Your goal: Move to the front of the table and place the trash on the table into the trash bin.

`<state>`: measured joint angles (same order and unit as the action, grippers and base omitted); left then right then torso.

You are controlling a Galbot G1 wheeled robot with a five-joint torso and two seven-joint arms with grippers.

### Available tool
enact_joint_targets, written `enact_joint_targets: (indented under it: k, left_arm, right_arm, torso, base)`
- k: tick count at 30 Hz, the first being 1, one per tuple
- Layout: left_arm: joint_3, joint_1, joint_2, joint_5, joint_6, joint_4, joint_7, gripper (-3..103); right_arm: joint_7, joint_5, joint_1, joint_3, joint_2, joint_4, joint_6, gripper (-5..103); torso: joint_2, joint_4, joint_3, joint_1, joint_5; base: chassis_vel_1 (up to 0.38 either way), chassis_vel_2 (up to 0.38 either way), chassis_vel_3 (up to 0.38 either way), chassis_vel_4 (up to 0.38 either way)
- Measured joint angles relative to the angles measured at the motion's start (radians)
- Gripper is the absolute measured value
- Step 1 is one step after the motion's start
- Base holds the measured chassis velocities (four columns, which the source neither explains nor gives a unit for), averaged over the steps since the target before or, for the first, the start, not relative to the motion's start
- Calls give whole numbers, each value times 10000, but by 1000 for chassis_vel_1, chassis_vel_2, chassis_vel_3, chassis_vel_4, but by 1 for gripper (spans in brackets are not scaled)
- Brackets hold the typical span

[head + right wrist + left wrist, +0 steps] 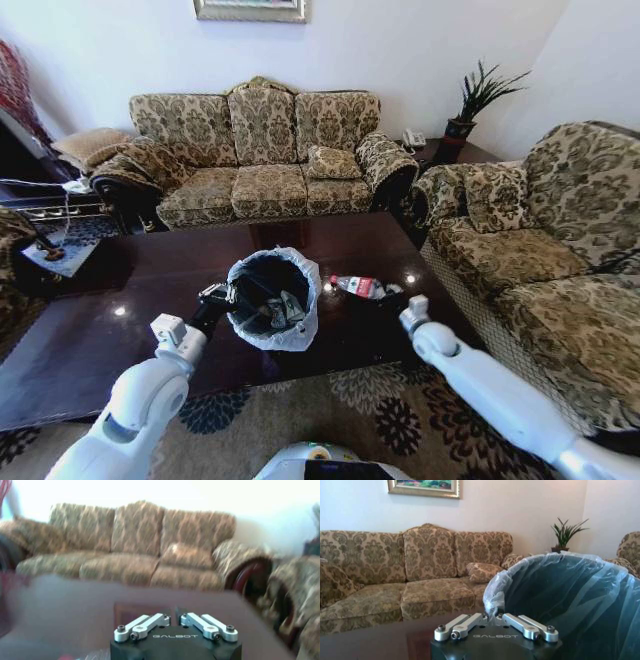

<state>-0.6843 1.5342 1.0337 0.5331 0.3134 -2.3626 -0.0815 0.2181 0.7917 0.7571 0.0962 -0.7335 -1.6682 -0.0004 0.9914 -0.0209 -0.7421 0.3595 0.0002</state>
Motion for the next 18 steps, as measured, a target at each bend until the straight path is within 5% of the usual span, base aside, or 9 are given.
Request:
enact_joint_targets:
  k: [9, 18]
  left_arm:
    - [-21, 4, 21, -1, 0, -152, -2, 3]
    - [-120, 85, -14, -2, -12, -174, 0, 3]
  right_arm:
    - [437, 608, -129, -325, 489, -1231, -437, 0]
    - [1468, 311, -3, 288, -777, -159, -879, 5]
  torso:
    - [0, 1, 1, -1, -3]
    - [0, 0, 1, -1, -1]
  base:
    - [0, 0, 0, 0]
    - [0, 0, 0, 0]
